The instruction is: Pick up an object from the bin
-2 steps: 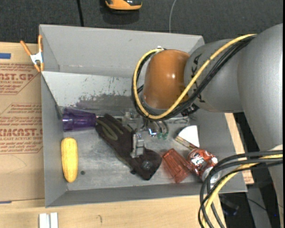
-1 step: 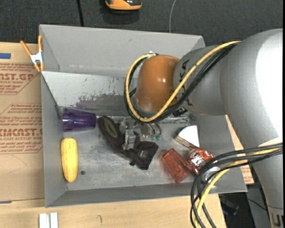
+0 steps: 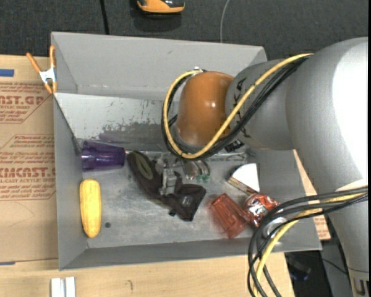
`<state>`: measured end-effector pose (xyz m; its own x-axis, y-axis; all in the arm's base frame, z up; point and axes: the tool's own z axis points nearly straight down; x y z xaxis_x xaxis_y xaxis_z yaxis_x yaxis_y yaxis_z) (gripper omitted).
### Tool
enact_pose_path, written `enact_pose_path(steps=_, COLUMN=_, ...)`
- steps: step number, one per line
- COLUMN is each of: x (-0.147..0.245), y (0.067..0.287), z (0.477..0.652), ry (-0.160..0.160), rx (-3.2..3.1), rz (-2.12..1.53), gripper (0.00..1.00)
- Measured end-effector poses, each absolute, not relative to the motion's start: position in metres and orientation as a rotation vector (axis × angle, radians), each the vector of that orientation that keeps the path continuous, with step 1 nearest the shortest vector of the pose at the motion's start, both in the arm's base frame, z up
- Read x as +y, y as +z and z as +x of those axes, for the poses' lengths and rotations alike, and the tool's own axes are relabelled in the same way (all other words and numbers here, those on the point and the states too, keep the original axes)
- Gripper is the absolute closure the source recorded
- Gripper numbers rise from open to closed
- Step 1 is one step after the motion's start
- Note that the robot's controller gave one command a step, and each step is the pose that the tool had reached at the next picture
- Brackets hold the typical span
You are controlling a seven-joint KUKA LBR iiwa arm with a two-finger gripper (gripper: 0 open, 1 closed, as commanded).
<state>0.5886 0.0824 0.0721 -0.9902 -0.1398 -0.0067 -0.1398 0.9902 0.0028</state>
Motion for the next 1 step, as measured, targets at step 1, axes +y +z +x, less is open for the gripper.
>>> enact_pose_path(steps=1, x=0.0638, y=0.2706, z=0.5721, ry=0.0, rx=3.118, rz=-0.275, gripper=1.0)
